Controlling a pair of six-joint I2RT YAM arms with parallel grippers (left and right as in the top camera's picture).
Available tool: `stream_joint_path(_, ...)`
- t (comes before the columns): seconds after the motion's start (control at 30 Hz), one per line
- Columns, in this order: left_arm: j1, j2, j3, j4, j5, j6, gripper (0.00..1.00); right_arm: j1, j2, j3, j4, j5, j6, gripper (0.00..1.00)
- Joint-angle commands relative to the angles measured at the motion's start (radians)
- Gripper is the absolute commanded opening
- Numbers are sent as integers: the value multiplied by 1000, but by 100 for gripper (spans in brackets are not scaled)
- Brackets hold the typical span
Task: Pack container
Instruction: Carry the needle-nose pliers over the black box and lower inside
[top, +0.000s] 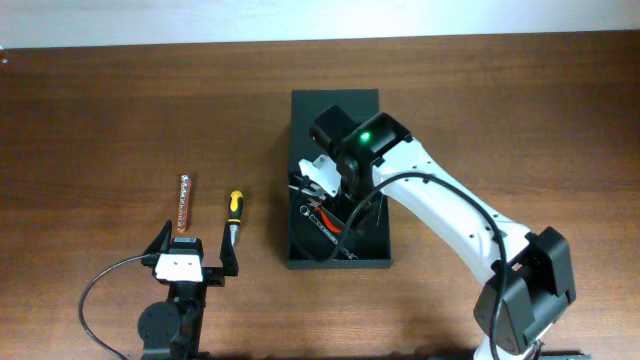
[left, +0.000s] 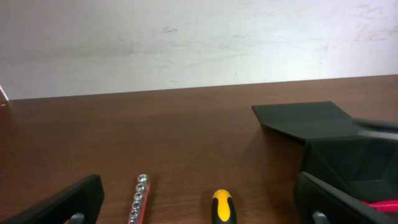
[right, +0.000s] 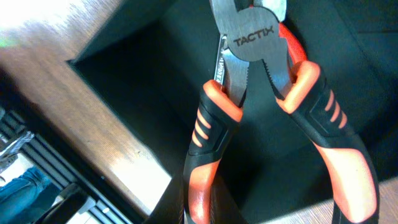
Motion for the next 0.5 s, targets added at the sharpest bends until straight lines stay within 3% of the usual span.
stream_joint_path(0.0, 2, -8, -8, 0, -7, 15, 99, 1, -10, -61, 34, -17, 5, 9)
stream_joint_path(0.47, 2, -8, -8, 0, -7, 15, 99, 1, -10, -235, 198, -17, 5, 13)
